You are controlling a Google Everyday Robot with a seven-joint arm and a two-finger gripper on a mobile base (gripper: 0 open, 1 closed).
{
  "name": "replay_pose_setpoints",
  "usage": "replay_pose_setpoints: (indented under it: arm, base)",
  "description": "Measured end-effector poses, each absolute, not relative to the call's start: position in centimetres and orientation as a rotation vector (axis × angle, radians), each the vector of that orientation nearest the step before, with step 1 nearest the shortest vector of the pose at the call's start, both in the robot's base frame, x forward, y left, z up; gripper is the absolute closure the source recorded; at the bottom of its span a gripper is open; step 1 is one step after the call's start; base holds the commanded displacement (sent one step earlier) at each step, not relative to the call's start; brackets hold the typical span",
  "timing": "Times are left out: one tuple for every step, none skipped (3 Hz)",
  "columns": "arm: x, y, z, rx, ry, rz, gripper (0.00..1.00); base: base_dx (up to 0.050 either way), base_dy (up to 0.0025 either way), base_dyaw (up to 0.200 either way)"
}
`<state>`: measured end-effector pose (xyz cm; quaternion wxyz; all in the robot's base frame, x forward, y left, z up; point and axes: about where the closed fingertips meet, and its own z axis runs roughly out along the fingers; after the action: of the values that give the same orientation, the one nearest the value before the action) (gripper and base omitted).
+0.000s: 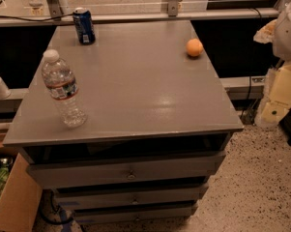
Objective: Move pepsi can near water bottle
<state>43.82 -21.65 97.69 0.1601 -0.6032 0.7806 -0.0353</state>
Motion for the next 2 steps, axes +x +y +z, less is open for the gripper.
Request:
replay_pose_setpoints:
  arm:
    - [43.82, -21.64, 97.70, -1.723, 2.230, -0.101, 0.00]
    - [43.82, -21.64, 97.70, -1.723, 2.230, -0.101, 0.00]
  base:
    - [0.099, 0.00001, 0.000]
    - [0.000, 0.00000, 0.000]
